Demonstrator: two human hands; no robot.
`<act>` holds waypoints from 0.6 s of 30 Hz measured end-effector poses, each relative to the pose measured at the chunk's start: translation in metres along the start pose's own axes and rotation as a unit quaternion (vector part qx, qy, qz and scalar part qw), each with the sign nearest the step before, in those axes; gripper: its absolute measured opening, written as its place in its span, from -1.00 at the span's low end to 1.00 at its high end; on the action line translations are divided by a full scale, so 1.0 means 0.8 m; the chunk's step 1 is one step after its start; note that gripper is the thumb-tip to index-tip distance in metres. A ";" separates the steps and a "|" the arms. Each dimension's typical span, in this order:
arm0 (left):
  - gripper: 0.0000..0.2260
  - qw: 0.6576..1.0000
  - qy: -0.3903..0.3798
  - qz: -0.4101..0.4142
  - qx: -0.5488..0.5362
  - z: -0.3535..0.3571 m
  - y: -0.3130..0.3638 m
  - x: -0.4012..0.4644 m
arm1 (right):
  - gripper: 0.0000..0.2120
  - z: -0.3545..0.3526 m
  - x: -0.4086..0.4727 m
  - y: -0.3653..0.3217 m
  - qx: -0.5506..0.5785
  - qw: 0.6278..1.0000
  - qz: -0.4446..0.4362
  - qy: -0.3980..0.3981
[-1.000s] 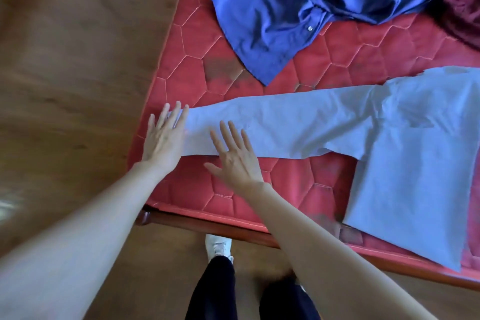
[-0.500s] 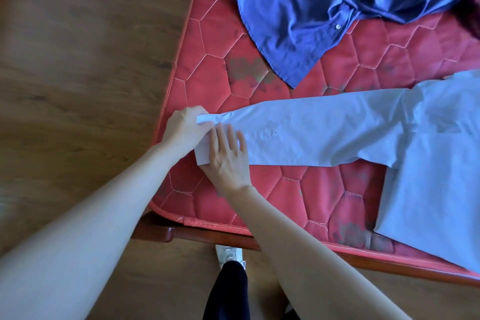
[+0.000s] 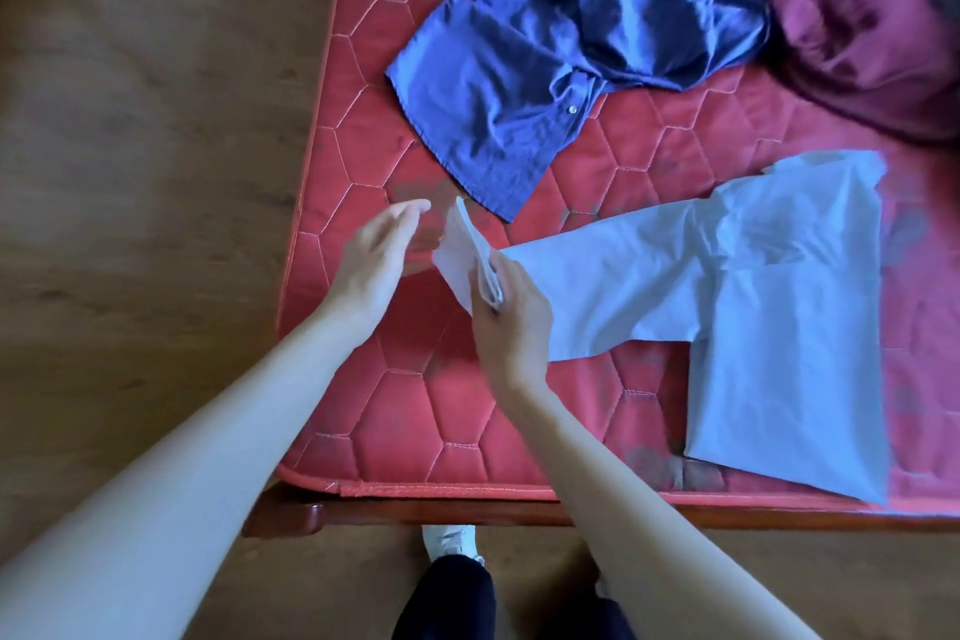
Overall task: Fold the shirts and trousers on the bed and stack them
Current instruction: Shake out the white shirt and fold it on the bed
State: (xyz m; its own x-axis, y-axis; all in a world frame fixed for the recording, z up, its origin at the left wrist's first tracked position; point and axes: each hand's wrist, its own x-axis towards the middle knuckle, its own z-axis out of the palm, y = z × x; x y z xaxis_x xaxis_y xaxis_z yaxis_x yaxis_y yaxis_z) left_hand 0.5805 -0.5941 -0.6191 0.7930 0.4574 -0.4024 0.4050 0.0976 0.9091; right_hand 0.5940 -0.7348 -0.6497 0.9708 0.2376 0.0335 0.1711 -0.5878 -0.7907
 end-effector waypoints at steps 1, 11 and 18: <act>-0.73 0.999 -0.010 0.038 0.038 0.016 0.009 0.000 | -0.83 -0.022 0.010 0.002 0.018 0.999 0.028 0.031; -0.09 0.801 -0.172 0.313 0.481 0.233 0.004 -0.035 | -0.79 -0.276 0.073 0.125 0.139 0.908 0.260 0.299; 0.01 0.715 -0.191 0.281 0.611 0.367 -0.055 -0.057 | -0.81 -0.408 0.039 0.264 0.138 0.848 0.342 0.382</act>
State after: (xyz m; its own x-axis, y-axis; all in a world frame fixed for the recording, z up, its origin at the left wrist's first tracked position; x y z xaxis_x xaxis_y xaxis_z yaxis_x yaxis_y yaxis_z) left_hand 0.6599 -0.8786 -0.6723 0.9590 -0.1763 -0.2218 -0.1161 -0.9586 0.2602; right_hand 0.7156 -1.1038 -0.6163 0.6709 -0.7174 -0.1875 -0.4192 -0.1584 -0.8939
